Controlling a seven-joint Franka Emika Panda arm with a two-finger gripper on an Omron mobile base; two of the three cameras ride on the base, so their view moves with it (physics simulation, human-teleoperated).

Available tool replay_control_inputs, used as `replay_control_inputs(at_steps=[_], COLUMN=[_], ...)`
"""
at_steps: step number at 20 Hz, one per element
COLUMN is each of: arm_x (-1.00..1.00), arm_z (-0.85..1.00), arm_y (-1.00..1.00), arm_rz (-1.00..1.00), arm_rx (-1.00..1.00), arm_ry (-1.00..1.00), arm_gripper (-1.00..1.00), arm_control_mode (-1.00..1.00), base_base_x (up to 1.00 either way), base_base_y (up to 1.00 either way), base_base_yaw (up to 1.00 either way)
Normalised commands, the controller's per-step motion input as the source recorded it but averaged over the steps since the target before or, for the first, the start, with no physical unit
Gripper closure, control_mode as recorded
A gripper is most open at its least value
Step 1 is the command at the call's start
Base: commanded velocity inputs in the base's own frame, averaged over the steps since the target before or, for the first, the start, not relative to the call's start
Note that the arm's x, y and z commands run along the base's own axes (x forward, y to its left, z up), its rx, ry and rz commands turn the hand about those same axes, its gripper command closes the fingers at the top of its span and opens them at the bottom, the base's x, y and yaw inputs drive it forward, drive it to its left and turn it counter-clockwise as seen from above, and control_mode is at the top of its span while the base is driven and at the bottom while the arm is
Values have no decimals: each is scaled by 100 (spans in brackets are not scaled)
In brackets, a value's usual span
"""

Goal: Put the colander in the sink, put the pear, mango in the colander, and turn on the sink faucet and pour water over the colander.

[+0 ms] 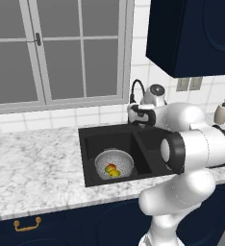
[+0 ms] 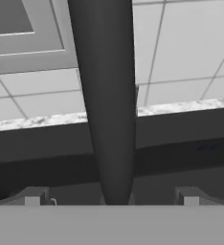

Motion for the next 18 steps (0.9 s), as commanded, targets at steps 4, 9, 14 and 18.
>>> replay_control_inputs(at_steps=[4,9,14,18], arm_x=[51,64,70,68], arm_z=[-12,-6,0,0], arm_y=[34,46,44,44], arm_rz=[0,0,0,0], arm_rx=[0,0,1,2], arm_ry=[0,0,8,14], arm_gripper=[-100,-100,-100,-100], arm_control_mode=[-100,-100,-100,-100], base_base_x=[0,0,0,0], base_base_y=[0,0,0,0], base_base_yaw=[0,0,0,0])
